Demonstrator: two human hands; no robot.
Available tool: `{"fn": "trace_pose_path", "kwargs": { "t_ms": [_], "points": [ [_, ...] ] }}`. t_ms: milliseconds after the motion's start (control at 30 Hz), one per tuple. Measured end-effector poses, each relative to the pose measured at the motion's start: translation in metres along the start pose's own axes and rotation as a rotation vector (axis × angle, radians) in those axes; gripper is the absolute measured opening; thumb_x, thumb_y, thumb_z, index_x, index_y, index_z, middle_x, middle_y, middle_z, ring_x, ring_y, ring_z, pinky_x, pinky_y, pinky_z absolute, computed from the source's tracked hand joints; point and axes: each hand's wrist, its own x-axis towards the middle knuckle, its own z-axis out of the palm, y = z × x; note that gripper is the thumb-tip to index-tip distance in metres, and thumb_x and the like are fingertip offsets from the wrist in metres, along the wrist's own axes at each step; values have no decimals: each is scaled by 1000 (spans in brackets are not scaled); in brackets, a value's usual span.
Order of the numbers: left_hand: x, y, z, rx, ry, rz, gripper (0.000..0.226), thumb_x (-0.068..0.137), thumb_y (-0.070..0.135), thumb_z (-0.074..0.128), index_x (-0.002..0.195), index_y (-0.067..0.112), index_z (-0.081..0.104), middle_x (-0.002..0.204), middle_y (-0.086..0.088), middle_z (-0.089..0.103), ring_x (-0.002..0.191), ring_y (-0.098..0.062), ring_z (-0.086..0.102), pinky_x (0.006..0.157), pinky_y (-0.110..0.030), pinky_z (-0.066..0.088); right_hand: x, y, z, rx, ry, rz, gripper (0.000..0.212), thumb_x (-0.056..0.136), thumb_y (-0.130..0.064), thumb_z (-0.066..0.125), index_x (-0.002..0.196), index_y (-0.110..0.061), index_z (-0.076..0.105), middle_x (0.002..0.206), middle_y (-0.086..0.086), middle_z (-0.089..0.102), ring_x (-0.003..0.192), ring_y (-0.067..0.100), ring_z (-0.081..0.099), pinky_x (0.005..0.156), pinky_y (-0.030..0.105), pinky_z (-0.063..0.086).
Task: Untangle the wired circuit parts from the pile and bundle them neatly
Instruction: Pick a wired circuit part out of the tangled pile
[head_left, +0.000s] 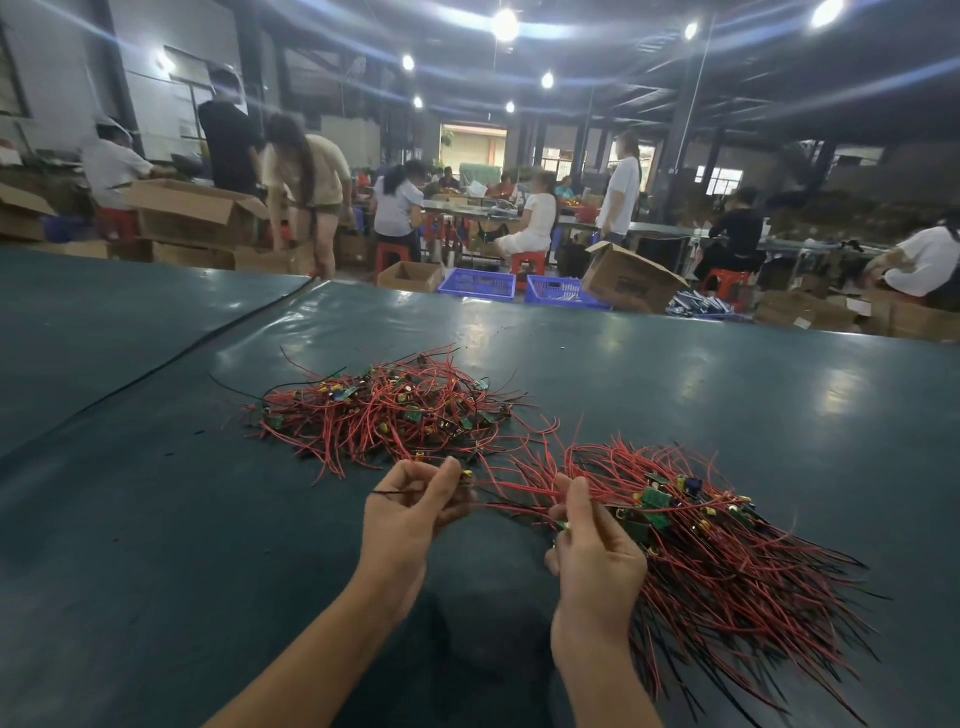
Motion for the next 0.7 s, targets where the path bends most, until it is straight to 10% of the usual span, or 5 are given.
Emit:
{"fn": "trace_pose_path", "kwargs": {
  "t_ms": [267, 367, 500, 700],
  "points": [
    [10, 10, -8, -228, 81, -369, 40, 71, 48, 63, 80, 9, 59, 60, -3, 57, 46, -10, 55, 44, -20, 51, -11, 7, 6, -296, -385, -79, 35, 85, 1, 71, 93, -32, 78, 81, -4, 72, 61, 2, 55, 57, 13, 45],
    [10, 10, -2, -340, -22, -422, 32, 72, 44, 64, 78, 14, 57, 59, -1, 56, 42, -8, 48, 41, -21, 47, -13, 3, 5, -231, -421, 66, 22, 74, -29, 78, 96, -32, 79, 80, -8, 70, 65, 3, 56, 54, 16, 44],
    [12, 11, -6, -331, 12, -387, 29, 74, 42, 65, 78, 13, 62, 63, -2, 60, 45, -9, 53, 44, -21, 50, -12, -5, 2, -86, -540, 105, 66, 49, -58, 90, 105, -26, 77, 83, 1, 66, 58, 6, 50, 48, 21, 42],
    [15, 14, -14, -452, 12, -388, 25, 91, 39, 52, 89, 15, 58, 61, 2, 57, 44, -6, 49, 43, -19, 47, -13, -4, 2, 9, -472, 150, 83, 68, -86, 53, 102, -15, 77, 77, 3, 64, 55, 9, 49, 44, 21, 38]
  ]
}}
